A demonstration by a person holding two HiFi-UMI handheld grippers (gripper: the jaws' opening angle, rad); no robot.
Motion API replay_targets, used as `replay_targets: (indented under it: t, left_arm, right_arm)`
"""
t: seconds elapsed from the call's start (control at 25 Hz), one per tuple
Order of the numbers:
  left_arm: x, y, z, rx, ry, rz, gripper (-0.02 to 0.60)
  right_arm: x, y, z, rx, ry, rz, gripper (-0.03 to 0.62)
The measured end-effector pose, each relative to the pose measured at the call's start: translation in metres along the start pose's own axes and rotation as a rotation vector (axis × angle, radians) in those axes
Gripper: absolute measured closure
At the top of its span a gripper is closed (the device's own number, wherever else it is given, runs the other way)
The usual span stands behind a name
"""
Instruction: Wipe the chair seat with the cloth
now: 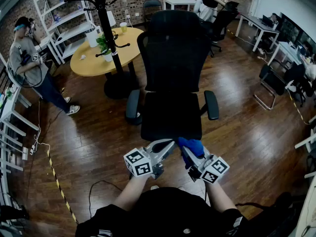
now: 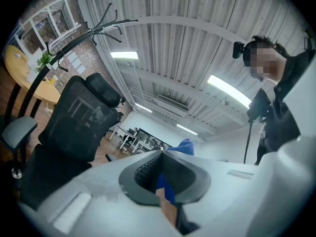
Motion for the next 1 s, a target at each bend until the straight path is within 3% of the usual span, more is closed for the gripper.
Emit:
replay_targets:
  t: [0.6,0.8,1.0]
  left_arm:
    - [-0.008,0.015,0.049,-0.093,-0.024,0.035,0.589]
    - [-0.016,0.063,0.056,-0.102,-0.038,0.015,0.589]
    - [-0.042,0.150,0.072,-0.067,-0.094,-0.062,0.589]
  right_arm:
    - [-0.028,-0.059,-0.015,-0.047,-0.017,0.026,0.557]
    - [-0.024,-0.095,0.012,-0.027,-0.006,0.031,0.559]
    - [-0.019,-0.152,0.068,0.043,0.024,0.018,0.557]
Point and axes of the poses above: the fingertips, and each gripper's own axes: z forward along the fingers, y to its left, x out of its underside, the point moved 2 cm from there along -z, backward along the fingers, and after that the axes turned 3 degrees about -y, right-handed, at the moved point
